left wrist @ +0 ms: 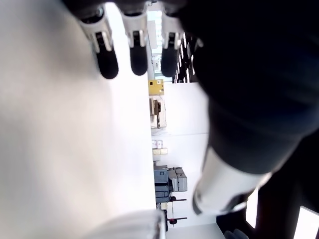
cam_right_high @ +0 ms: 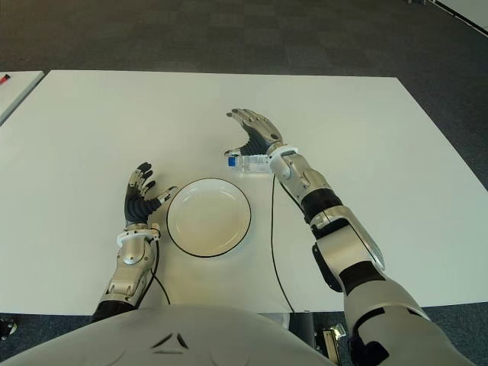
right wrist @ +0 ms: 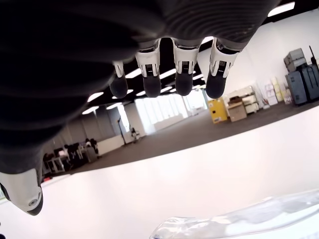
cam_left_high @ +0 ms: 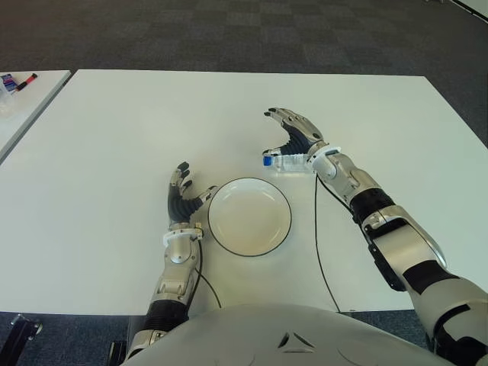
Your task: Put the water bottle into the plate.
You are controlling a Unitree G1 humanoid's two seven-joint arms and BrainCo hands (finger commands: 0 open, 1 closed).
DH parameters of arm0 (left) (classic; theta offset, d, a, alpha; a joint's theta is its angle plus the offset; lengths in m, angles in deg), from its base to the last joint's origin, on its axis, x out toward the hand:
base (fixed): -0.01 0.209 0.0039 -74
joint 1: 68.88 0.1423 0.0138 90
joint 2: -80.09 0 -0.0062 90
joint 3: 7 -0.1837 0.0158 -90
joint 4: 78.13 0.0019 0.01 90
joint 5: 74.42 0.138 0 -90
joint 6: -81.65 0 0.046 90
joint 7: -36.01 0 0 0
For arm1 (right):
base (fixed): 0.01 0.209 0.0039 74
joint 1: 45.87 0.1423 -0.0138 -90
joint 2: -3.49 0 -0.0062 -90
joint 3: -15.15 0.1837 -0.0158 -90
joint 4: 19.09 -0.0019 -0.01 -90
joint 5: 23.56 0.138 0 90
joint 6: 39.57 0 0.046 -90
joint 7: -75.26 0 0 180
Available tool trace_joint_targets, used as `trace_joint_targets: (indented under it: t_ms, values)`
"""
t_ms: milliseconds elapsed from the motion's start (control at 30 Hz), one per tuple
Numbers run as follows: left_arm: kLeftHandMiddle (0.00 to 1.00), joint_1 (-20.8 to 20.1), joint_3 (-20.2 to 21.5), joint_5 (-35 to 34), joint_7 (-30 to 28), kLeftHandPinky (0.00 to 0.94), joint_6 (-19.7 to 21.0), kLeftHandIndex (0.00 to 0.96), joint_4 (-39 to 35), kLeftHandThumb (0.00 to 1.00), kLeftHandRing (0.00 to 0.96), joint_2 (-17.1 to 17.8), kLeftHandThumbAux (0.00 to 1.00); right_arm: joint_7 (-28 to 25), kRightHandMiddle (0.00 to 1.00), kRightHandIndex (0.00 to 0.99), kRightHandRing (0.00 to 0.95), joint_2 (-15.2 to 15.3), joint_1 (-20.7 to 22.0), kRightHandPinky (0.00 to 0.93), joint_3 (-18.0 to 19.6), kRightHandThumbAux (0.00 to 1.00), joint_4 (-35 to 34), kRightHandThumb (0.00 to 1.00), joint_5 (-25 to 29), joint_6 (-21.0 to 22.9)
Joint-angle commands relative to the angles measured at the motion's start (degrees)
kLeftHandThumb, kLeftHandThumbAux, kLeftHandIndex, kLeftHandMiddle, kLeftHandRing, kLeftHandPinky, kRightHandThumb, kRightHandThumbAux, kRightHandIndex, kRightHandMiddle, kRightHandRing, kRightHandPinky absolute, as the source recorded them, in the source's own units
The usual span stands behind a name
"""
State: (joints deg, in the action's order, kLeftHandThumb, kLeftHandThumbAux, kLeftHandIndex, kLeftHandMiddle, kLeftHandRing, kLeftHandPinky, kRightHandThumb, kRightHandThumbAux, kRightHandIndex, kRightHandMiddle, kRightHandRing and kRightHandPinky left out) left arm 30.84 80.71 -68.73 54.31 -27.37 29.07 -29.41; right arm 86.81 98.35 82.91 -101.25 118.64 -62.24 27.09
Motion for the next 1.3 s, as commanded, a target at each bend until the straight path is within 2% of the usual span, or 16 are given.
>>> trace_joint_targets:
  t_ms: [33,167,300,533,900,1300]
  values:
    - [0.146,-0.09,0.36,0.05,0.43,0.158,1.35,0.154,1.93,0.0,0.133,-1.79,0.938,-0.77,0.0,0.0,0.034,0.41,-1.48,0.166,0.93,0.561,-1.71,0.179,0.71,1.02]
    - [0.146,-0.15,0.31,0.11,0.41,0.155,1.05,0.154,2.14,0.0,0.132,-1.79,0.941,-1.47,0.0,0.0,0.042,0.7,-2.03,0.175,1.36,0.553,-2.96,0.177,0.85,1.48]
    - [0.144,-0.23,0.17,0.45,0.39,0.152,0.07,0.152,2.57,0.0,0.13,-1.62,0.942,-3.42,0.0,0.0,0.068,1.61,-2.29,0.246,1.57,0.533,-4.16,0.164,1.13,1.99]
    - [0.142,-0.34,0.12,0.65,0.63,0.151,-0.21,0.148,2.74,0.0,0.128,-1.73,0.952,-8.26,0.0,0.0,0.109,3.21,-1.25,0.293,1.8,0.501,-2.28,0.146,1.94,1.76]
    - [0.143,-0.11,0.17,0.69,0.83,0.15,0.7,0.148,2.02,0.0,0.127,-1.92,0.95,-12.81,0.0,0.0,0.089,4.74,-0.69,0.205,1.71,0.482,-0.7,0.142,0.86,4.56]
    - [0.146,0.17,0.13,-0.21,-0.3,0.154,-0.49,0.151,1.87,0.0,0.13,-1.63,0.958,-10.95,0.0,0.0,0.043,5.2,-0.48,0.138,0.76,0.51,2.83,0.131,-1.2,6.97]
